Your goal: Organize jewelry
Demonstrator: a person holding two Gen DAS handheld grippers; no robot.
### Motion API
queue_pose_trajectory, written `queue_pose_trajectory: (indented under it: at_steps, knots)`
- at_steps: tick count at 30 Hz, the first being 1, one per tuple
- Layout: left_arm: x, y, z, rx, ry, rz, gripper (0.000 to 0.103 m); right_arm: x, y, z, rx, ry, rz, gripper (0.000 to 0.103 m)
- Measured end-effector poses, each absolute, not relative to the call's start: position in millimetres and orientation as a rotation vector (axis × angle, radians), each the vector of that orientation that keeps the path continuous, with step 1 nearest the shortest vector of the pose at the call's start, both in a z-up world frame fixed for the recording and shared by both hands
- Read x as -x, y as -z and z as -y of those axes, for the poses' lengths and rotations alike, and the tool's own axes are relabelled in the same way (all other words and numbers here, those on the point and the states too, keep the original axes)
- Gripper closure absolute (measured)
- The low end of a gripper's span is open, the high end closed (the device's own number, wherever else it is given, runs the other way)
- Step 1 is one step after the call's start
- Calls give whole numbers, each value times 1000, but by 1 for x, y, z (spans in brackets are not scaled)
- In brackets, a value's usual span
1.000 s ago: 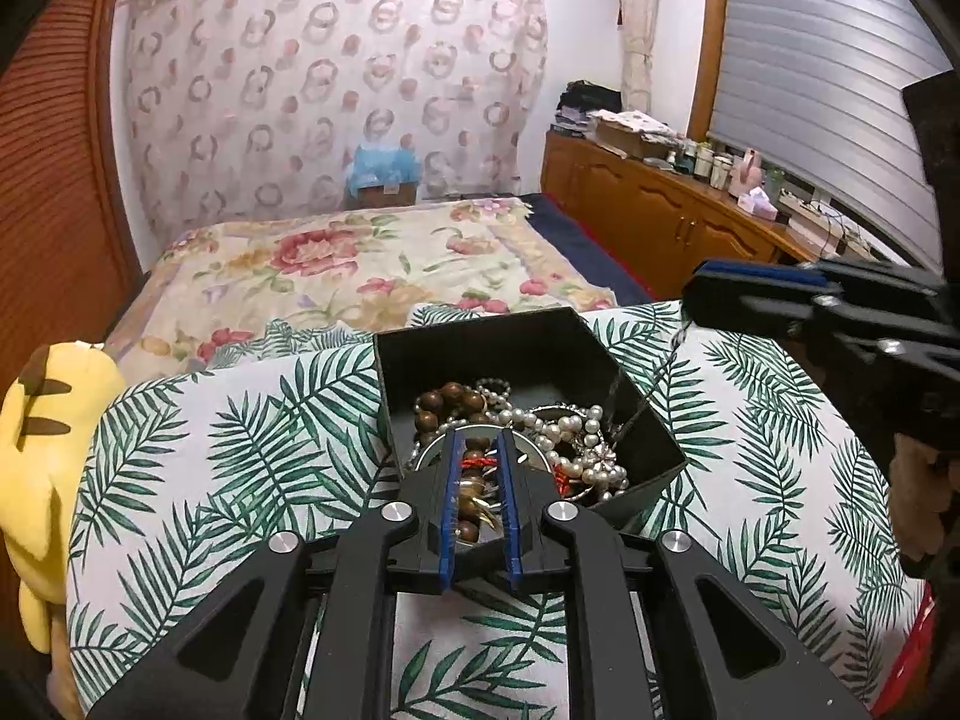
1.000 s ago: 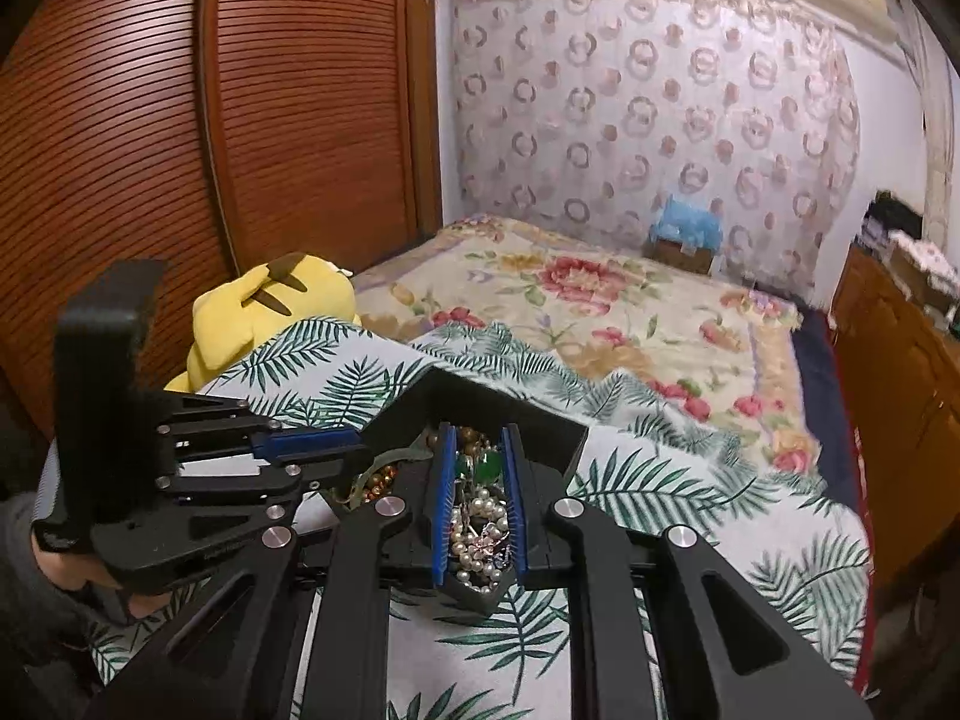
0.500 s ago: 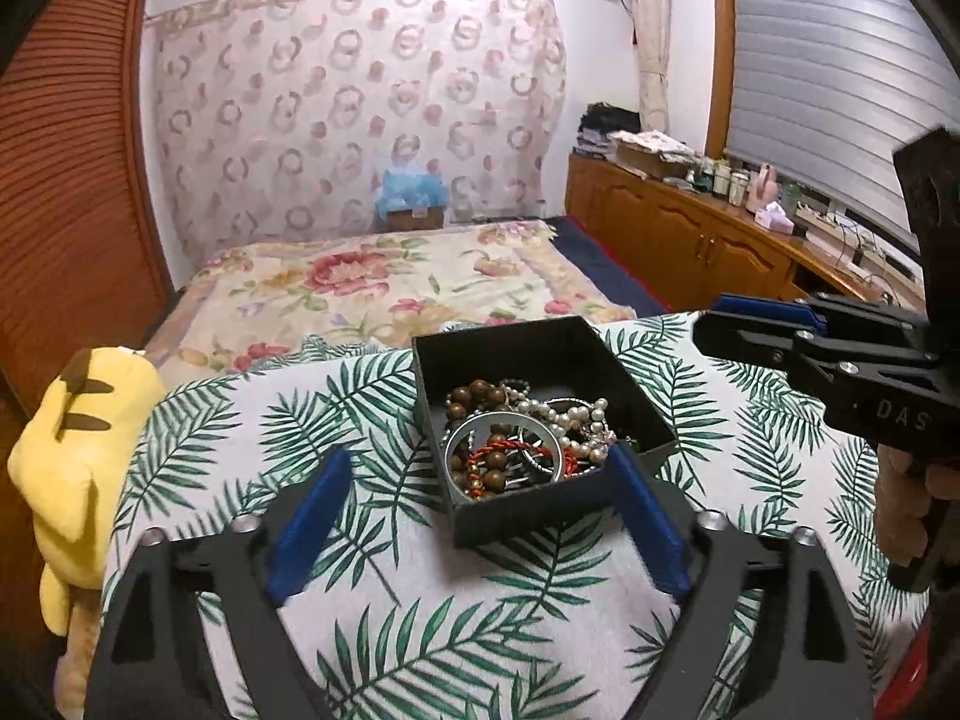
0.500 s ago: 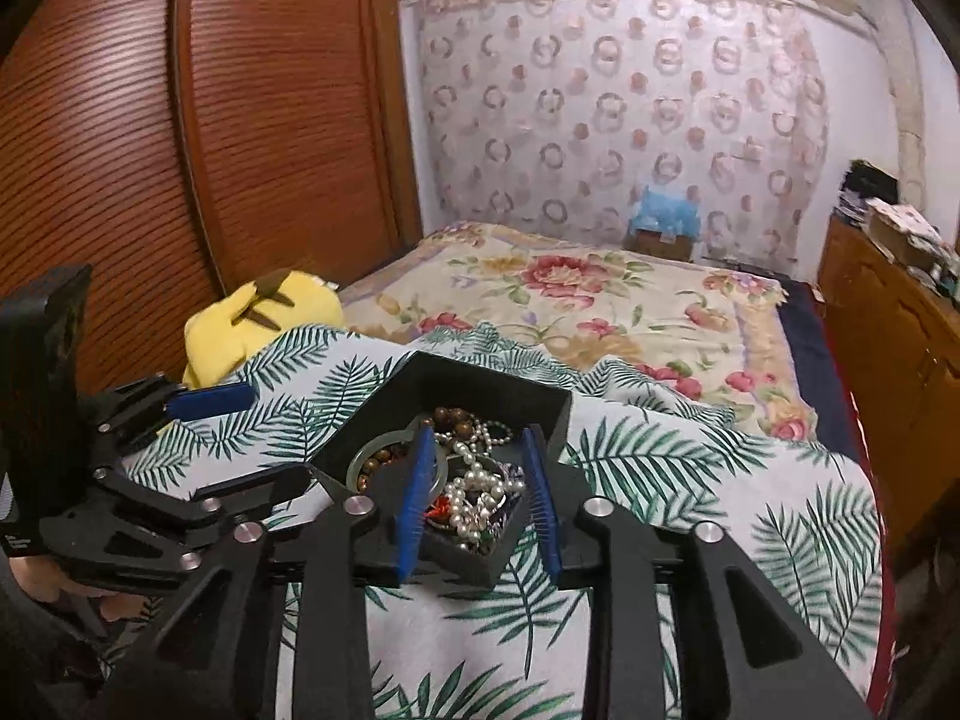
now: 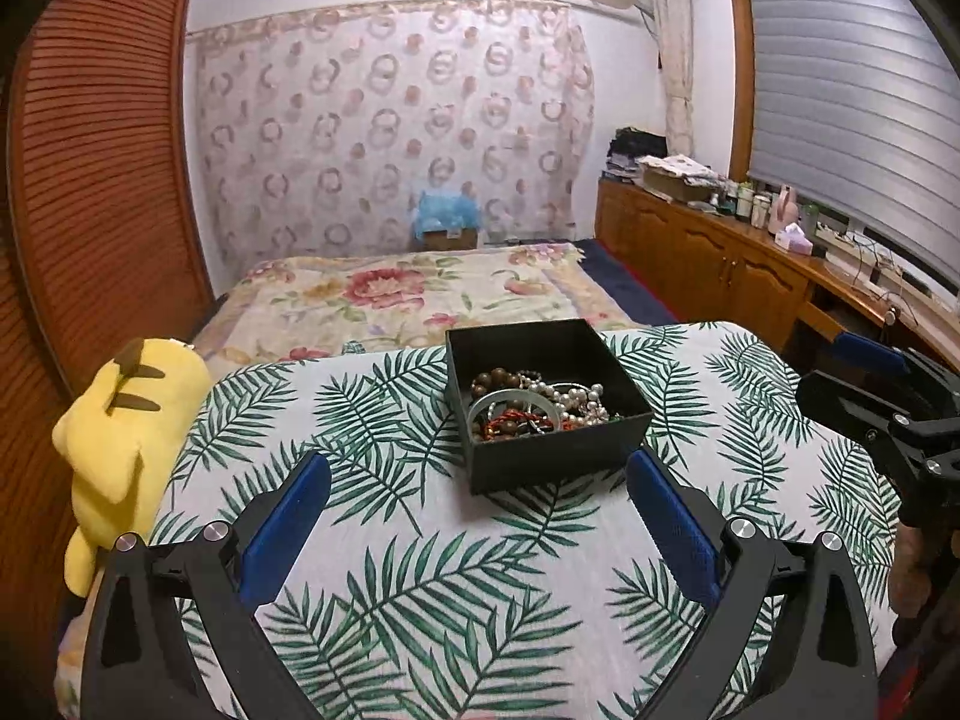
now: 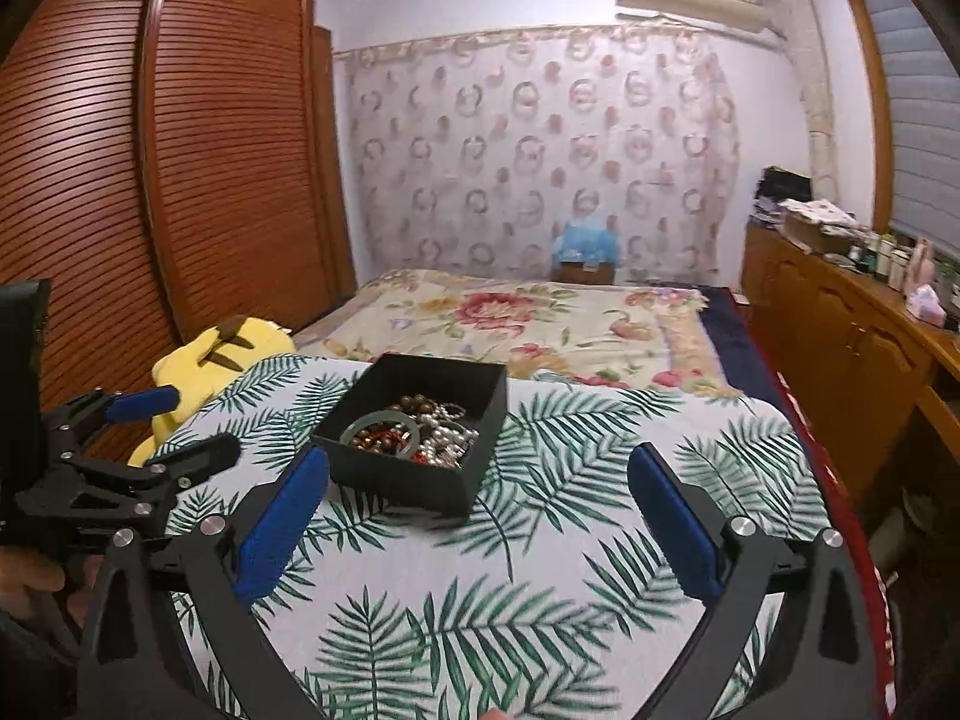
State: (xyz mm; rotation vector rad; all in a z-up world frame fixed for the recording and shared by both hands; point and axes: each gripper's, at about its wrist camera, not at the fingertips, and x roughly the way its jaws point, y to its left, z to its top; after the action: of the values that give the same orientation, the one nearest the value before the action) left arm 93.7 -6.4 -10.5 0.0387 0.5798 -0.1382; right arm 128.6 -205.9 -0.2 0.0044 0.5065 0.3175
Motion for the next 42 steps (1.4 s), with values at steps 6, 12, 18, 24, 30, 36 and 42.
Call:
queue_pose_trajectory:
  at_steps: [6, 12, 18, 24, 30, 36, 42]
  knots:
    - [-84, 7, 6, -49, 115, -562, 8, -121, 2, 212, -34, -287, -496, 3]
    - [-80, 5, 5, -42, 108, -560, 8, -116, 2, 214, -33, -275, -480, 3]
    - [-80, 5, 5, -42, 108, -560, 8, -114, 2, 215, -37, -269, -476, 3]
    - [-78, 4, 5, -43, 106, -559, 8, -113, 2, 215, -35, -268, -476, 3]
    - [-77, 4, 5, -39, 107, -559, 8, -113, 2, 215, -35, -269, -475, 3]
    - [-77, 4, 5, -39, 107, -559, 8, -113, 2, 215, -34, -269, -476, 3]
    - [-77, 4, 5, -41, 109, -559, 8, -113, 3, 215, -35, -267, -475, 3]
